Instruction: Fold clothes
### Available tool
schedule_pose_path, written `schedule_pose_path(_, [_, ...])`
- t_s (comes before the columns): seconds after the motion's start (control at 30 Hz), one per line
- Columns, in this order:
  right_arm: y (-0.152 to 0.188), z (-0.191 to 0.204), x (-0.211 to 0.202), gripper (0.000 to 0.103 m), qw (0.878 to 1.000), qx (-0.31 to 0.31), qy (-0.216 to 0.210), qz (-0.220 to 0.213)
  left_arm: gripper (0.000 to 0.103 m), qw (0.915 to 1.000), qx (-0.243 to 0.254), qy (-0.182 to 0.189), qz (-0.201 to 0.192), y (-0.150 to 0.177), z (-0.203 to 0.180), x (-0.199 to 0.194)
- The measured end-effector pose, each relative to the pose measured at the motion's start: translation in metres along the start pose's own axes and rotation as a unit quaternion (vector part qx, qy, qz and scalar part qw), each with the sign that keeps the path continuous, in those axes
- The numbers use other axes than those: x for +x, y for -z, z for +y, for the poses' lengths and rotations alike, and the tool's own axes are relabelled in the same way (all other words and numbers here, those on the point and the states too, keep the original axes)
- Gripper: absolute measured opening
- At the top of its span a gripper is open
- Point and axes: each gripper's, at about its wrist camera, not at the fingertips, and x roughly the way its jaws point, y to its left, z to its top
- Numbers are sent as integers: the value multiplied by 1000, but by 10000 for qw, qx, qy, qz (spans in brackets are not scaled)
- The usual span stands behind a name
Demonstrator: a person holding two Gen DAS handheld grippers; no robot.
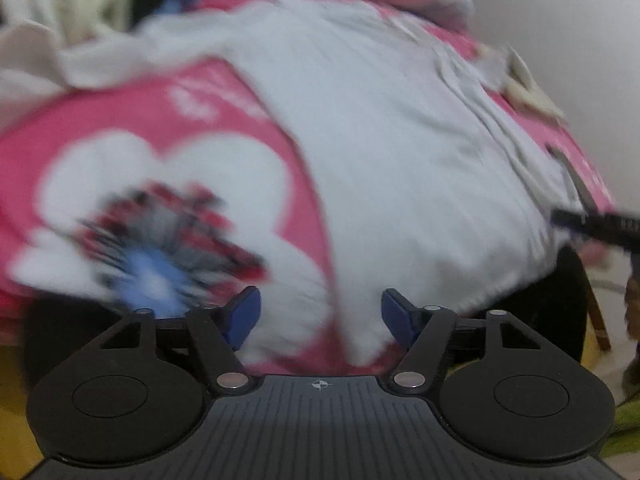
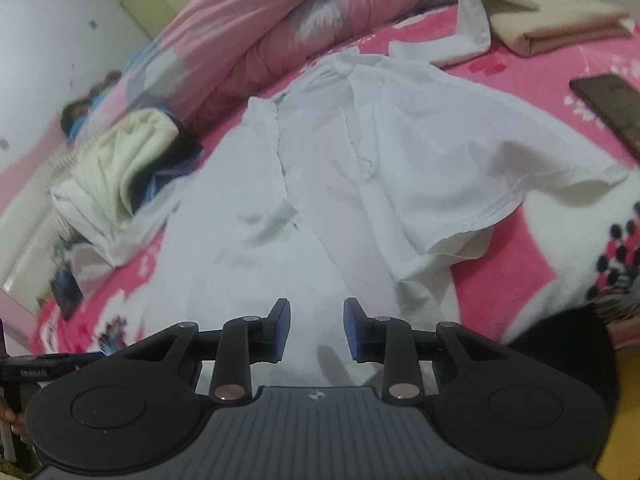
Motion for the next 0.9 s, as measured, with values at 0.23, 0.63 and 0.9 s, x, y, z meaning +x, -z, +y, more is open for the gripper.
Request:
schedule_pose_path(0.23, [4,4,-12,31,9998,-52,163,-88,45,9976,484,-248,428,26,-35,52])
schedule_pose_path(0.63, [7,-3,-5,31,9999,110,67,-36,7,9987,-130,-303,379,22,-35,64])
schedule_pose_path(0.9, [8,-6,-2,31,9999,156,31,-20,0,9972,-596,-243,368,35,-16,47])
